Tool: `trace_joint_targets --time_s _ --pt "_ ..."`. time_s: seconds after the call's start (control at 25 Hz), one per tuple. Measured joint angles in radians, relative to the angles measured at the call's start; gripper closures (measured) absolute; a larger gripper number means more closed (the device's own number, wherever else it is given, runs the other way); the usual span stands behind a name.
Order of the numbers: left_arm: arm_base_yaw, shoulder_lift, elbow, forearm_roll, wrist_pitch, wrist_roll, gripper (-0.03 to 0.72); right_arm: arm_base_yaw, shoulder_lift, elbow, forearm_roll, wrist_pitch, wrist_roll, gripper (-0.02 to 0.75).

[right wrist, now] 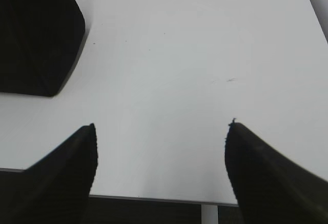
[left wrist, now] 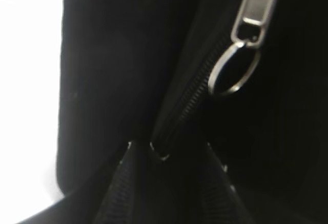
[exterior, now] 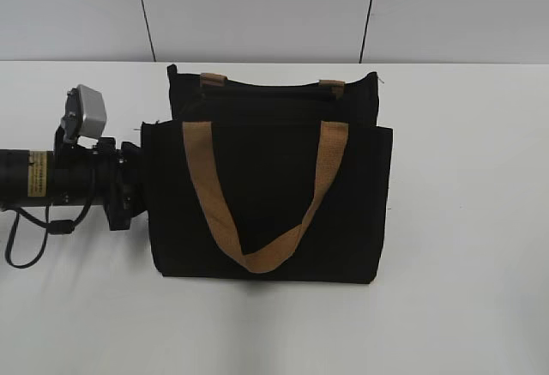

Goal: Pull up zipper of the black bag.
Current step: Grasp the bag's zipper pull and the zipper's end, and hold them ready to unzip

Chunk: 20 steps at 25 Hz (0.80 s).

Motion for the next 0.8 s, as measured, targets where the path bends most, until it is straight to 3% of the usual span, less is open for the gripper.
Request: trace_joint_targets --time_s 0.16,0.28,0.36,0.6,0.8 --pt "-0.045 0.036 -0.037 -0.051 0.007 0.000 0.409 0.000 0.000 0.000 0.000 0.000 0.000 0.150" --pt "-0.057 0.043 -0.043 -0.108 0.020 0.000 0.601 0.000 0.000 0.000 0.000 0.000 0.000 0.150" --pt "-0.057 0.041 -0.043 -0.112 0.025 0.000 0.664 0.000 0.000 0.000 0.000 0.000 0.000 0.150" --pt "-0.050 -0.076 0.016 -0.125 0.081 0.001 0.666 0.000 0.000 0.000 0.000 0.000 0.000 0.150" --pt "-0.041 -0.272 0.092 -0.160 0.268 0.001 0.666 0.000 0.000 0.000 0.000 0.000 0.000 0.150"
